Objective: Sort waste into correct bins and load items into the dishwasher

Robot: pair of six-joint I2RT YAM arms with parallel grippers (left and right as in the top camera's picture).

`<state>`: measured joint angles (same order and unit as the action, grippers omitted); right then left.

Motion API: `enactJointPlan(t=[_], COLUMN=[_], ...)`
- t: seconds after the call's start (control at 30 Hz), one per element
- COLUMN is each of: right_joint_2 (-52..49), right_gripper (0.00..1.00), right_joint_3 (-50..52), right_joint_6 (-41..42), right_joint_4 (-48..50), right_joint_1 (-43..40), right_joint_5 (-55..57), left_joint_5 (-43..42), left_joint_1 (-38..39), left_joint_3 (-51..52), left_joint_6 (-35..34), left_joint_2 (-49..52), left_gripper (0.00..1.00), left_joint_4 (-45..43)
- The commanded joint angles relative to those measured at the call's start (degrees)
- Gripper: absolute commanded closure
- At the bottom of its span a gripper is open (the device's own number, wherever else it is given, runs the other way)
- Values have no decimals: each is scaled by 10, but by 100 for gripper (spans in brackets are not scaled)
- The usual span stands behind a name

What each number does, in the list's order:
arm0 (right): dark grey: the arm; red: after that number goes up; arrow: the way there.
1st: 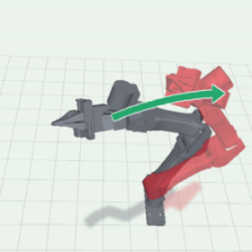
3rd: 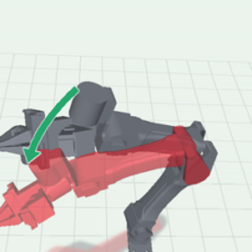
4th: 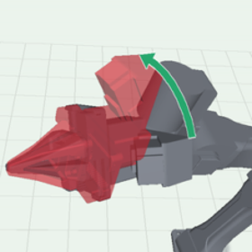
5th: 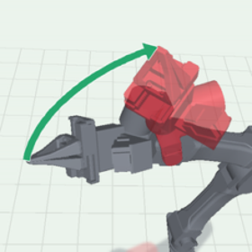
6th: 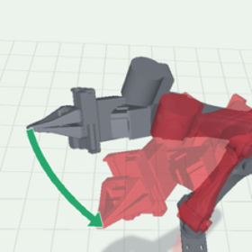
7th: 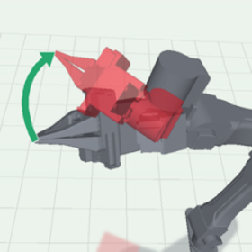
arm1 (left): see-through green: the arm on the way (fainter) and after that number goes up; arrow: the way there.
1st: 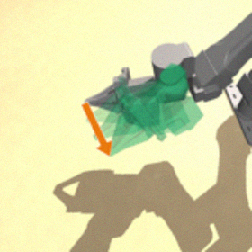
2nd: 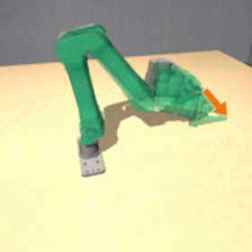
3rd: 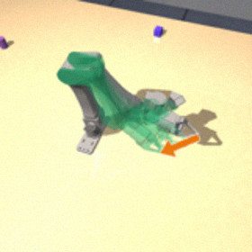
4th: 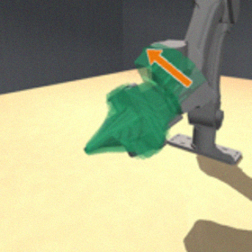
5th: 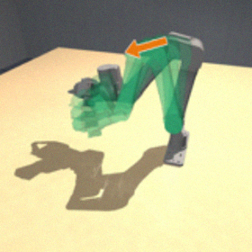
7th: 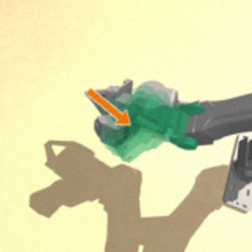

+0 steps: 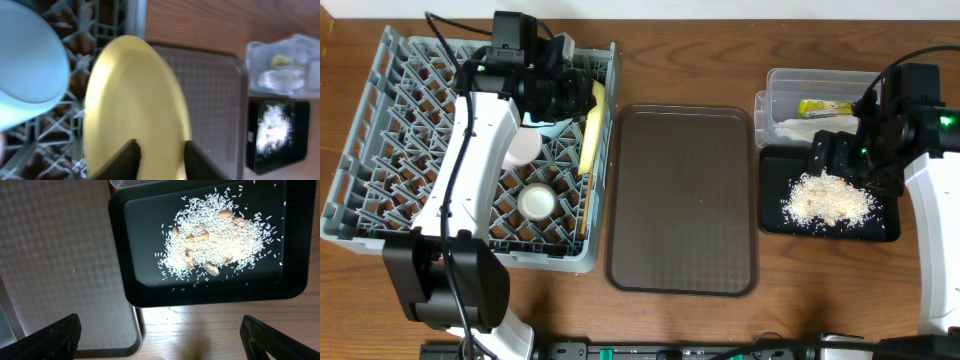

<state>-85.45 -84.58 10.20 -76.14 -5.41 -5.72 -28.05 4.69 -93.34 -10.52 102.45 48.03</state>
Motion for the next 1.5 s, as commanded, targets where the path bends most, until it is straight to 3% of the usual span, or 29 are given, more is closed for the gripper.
enactJointPlan(t=[0.0,0.13,0.43,0.7,0.83,1.1,1.47], right_joint_2=[2,2,2,2,2,-3,-3], right_gripper=[1,1,1,1,1,1,1], right_joint_3=[0,0,0,0,0,0,0], right_joint_6=[-4,-5,-4,2,9,-12,-21], right_joint_4=[-1,-1,1,36,103,243,107], right_joint_1=[-2,-2,-2,-1,10,41,38], right_joint_5=[3,3,3,3,-18,-17,14], left_joint_5=[35,35,51,161,251,263,275], left_joint_1=[-3,-3,-3,-2,-2,-2,-2], left_joint_3=[1,1,1,1,1,1,1], left_joint_6=[0,2,17,32,-10,-23,-23], left_joint_2=[5,4,-42,-82,-83,-83,-92], left_gripper=[53,37,25,22,22,21,21], left_joint_4=[2,6,9,85,148,231,319])
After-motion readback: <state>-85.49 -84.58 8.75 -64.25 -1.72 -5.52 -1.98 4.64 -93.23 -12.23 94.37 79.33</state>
